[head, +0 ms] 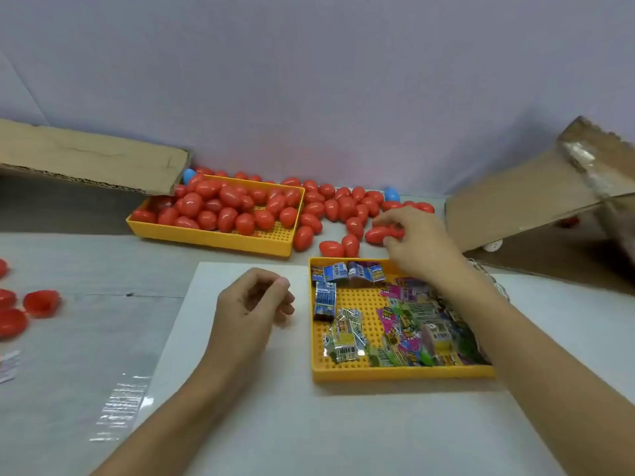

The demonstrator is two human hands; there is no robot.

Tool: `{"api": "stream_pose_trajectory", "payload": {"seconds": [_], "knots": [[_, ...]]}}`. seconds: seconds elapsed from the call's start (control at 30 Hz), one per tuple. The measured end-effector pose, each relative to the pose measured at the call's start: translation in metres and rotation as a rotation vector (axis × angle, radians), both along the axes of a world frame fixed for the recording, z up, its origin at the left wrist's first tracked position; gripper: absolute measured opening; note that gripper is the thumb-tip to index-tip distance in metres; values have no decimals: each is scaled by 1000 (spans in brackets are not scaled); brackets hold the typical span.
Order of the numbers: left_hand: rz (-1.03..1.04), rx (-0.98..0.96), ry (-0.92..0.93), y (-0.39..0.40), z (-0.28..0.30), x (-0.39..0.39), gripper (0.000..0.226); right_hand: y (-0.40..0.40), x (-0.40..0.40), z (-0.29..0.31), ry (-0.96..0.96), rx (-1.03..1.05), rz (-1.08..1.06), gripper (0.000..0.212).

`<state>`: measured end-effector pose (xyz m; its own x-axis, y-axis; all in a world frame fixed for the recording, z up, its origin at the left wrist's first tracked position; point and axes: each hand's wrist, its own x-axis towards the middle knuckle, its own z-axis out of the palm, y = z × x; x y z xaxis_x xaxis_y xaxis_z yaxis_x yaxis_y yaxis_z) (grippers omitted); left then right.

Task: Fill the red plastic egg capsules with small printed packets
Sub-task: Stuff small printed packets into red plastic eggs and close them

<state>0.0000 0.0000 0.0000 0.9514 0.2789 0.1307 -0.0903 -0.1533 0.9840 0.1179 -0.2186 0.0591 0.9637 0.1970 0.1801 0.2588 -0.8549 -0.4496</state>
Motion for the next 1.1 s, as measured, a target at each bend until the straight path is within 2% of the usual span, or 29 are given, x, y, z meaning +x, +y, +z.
{"api": "stream_pose_trajectory", "payload": {"seconds": [0.1, 0.17, 0.23, 0.33, 0.4, 0.5, 0.57, 0.67, 0.77, 0.83, 0.9, 1.0, 1.1], "knots": [[-3, -68, -42, 5, -8, 7, 21, 5, 26, -9, 122, -180, -23, 46], [-12, -92, -57, 3, -11, 8, 18, 8, 36, -14, 141, -219, -8, 49], [-3, -115, -63, 3, -11, 8, 11, 9, 43, -19, 112, -232, -20, 45], [-5, -112, -65, 4, -10, 6, 10, 10, 42, -18, 58, -230, -52, 30], [-14, -101, -73, 4, -8, 5, 12, 7, 37, -18, 14, -184, -52, 28], [-14, -81, -90, 4, -8, 4, 12, 5, 18, -7, -86, 2, -19, 26], [-6, -59, -97, 2, -8, 4, 21, 7, -3, 6, -84, 186, 12, 23], [0, 7, -146, -3, -2, -1, 20, 10, -38, 19, 40, 560, 68, 21], [-32, 204, -364, -8, 5, -11, 7, 15, -78, 16, 228, 988, 144, 26], [-110, 342, -545, -12, 6, -18, 12, 20, -102, 8, 275, 1076, 182, 34], [-176, 408, -660, -16, 4, -23, 30, 23, -122, -1, 294, 1101, 205, 39], [-239, 428, -690, -20, 6, -33, 50, 23, -144, -11, 291, 1170, 157, 34], [-271, 438, -704, -22, 11, -43, 52, 23, -158, -12, 273, 1193, 153, 36]]}}
